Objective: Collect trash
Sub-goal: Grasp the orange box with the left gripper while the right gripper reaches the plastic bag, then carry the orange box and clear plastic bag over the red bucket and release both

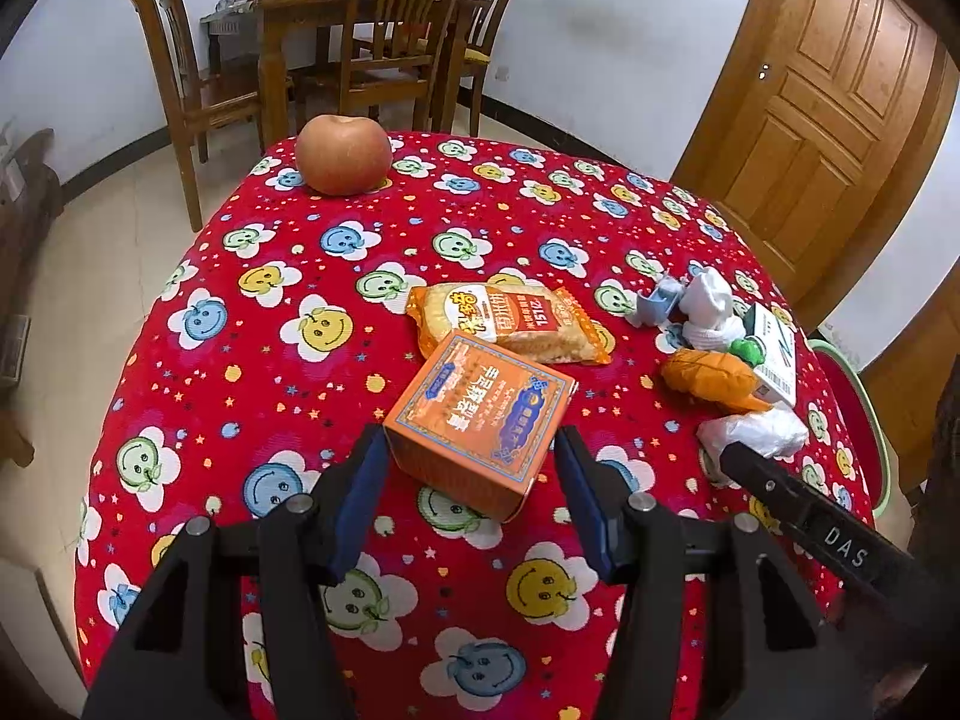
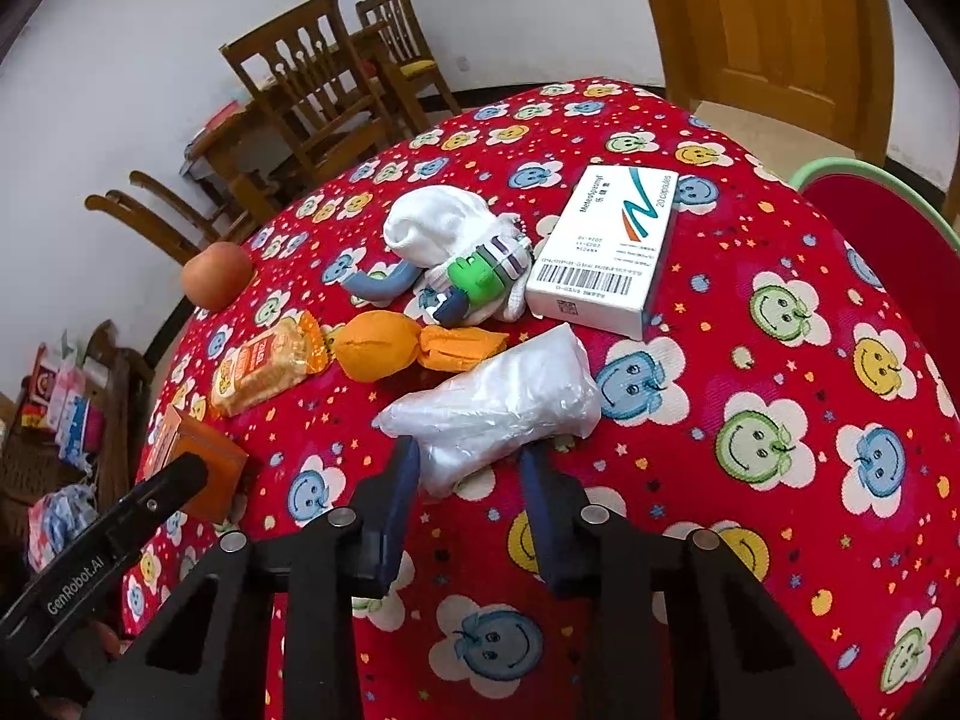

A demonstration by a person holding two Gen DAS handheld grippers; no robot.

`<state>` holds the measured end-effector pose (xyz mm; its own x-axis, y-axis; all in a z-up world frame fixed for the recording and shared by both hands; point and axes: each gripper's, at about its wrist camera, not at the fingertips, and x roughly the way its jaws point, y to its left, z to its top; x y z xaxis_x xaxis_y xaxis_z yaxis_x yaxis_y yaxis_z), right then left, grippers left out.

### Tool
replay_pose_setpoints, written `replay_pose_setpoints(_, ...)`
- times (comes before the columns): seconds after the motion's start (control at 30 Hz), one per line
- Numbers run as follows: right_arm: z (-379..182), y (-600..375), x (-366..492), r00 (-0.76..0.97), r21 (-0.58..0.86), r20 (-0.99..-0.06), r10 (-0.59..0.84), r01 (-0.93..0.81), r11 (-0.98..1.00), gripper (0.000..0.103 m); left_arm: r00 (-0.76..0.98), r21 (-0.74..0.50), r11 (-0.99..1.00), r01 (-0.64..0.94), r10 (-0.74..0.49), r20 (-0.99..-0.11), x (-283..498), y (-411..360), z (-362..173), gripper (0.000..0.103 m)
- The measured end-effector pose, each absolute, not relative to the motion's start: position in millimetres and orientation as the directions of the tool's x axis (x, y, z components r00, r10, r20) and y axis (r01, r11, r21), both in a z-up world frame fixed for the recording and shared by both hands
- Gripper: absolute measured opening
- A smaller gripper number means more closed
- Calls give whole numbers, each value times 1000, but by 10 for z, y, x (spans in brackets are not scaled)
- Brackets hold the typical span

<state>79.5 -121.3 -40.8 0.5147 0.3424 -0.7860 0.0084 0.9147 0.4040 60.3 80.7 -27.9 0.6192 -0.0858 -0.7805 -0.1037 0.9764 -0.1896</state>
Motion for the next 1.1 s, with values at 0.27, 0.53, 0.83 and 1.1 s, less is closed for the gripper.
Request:
replay_pose_setpoints(0.27,-304,-1401,553,541,420,-763,354,-2,907,32,638,-190,980,-58,-110,-762,520,664,-138,57)
replay_pose_setpoints(0.53,-147,-1762,314,593,430,-734,330,30,902,32,637,-194,981,18,-161,-754,454,382,-30,57)
replay_pose_setpoints(0.83,-72,-2307,137,650,420,-717,252,114,900,32,603,-231,963,139,-268,-752,430,-87,43,57)
replay_pose_setpoints(1.1,-135,-2830,101,668,425,-720,188,210,881,32,562,-226,946,232,-320,-763,539,-629,54,57)
